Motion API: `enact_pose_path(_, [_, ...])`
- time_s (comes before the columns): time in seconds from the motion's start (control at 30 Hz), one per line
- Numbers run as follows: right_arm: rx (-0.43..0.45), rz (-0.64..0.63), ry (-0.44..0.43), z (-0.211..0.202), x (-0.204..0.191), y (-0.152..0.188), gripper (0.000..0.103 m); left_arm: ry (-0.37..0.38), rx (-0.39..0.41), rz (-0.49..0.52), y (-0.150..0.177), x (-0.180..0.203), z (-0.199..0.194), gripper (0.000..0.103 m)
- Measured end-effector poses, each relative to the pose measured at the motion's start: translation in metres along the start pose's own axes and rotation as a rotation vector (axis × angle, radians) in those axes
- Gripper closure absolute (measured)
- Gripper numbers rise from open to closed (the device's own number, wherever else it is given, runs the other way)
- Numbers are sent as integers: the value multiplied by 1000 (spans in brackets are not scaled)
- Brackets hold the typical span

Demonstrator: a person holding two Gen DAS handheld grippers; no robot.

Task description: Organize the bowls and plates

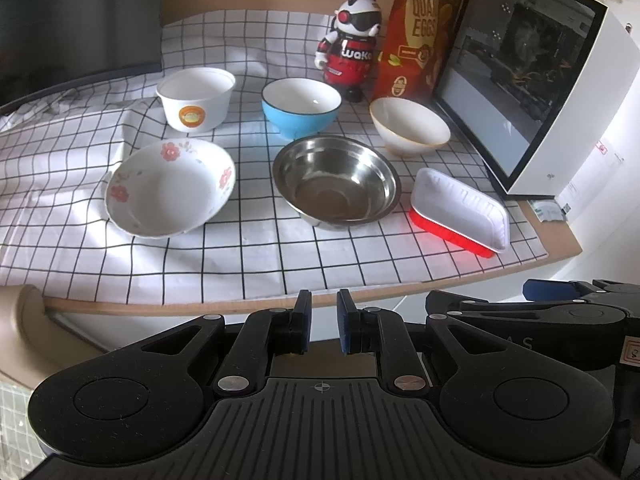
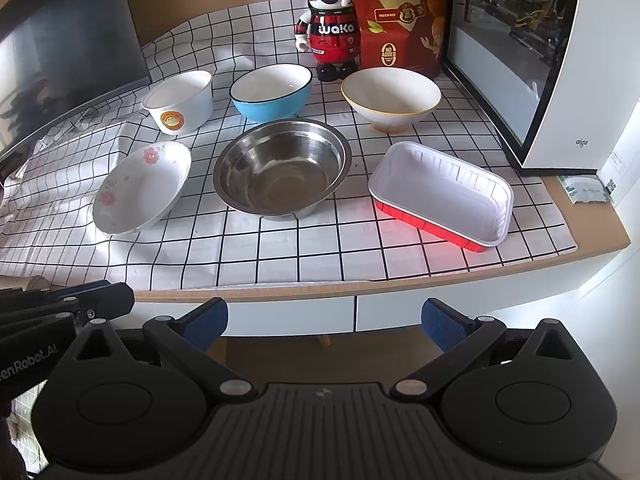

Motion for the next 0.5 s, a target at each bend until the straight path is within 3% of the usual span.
enact_pose_path(0.5, [-3, 2, -2, 0, 0, 2, 0, 1, -8, -3, 0, 1, 1, 86])
Point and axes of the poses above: each gripper's, at about its wrist camera, not at the fingertips, and z roughly the way its jaws point, x to its right, y to its underside, the point moved 7 cm from there along z, roughly the way its jaws point, and after that the axes turned 5 degrees about y, right-handed, at the moved point
